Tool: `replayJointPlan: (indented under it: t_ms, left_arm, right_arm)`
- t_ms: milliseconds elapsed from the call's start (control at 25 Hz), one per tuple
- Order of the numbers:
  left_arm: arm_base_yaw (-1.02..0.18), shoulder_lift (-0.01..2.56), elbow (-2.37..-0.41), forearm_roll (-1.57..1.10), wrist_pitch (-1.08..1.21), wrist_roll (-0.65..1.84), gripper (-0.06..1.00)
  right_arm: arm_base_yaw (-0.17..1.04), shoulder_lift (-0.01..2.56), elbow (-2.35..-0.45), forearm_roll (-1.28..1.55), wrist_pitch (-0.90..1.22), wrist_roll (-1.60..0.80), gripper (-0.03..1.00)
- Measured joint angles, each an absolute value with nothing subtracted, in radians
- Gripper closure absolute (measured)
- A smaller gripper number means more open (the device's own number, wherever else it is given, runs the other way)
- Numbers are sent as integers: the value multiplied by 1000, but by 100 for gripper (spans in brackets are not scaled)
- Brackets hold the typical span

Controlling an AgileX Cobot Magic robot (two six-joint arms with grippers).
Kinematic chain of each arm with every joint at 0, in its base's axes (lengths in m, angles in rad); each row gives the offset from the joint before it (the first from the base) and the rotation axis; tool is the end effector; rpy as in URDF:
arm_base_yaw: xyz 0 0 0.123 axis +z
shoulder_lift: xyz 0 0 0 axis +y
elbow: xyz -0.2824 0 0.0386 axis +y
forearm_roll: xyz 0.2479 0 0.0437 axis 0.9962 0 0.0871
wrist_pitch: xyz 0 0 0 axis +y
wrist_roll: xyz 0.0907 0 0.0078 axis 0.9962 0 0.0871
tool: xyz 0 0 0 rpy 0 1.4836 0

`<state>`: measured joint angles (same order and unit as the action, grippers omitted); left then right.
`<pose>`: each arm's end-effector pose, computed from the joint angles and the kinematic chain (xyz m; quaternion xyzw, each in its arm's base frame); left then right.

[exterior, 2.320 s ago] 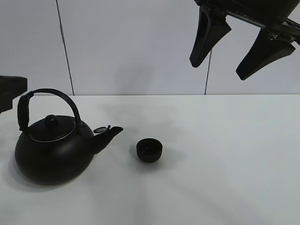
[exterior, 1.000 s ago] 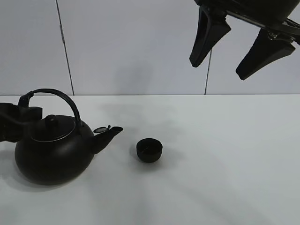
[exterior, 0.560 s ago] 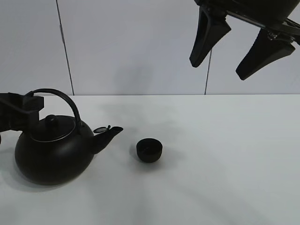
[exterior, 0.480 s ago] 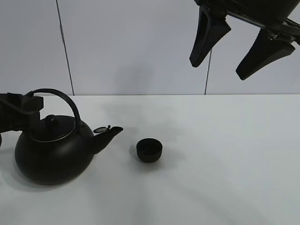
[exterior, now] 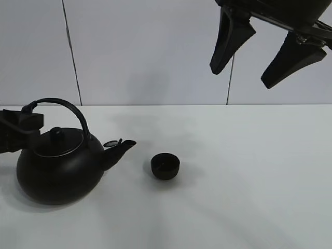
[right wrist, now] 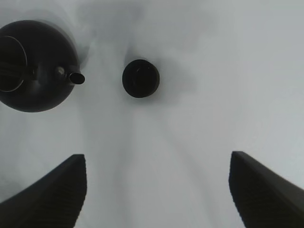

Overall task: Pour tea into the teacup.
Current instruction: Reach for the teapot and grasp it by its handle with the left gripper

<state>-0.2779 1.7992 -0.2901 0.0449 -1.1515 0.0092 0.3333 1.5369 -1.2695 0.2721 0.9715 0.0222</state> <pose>0.2375 -0.0716 0.1201 0.1333 0.7848 -0.0918 0.5983 0.2930 0.1228 0.3027 -0.0992 0.9654 0.1599 0.1807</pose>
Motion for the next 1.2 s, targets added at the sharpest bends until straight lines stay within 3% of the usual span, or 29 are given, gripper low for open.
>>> replayJointPlan:
  t_ms: [120, 240, 1200]
  left_arm:
    - [-278, 1799, -291, 45, -1152, 9, 65]
    - [-280, 1799, -291, 51, -1151, 20, 79]
    - [-278, 1712, -300, 91, -1040, -17, 79]
  right_arm:
    - [333, 1537, -1269, 272, 971, 22, 40]
    - [333, 1537, -1269, 272, 971, 22, 40]
    - [333, 1537, -1269, 274, 972, 22, 40]
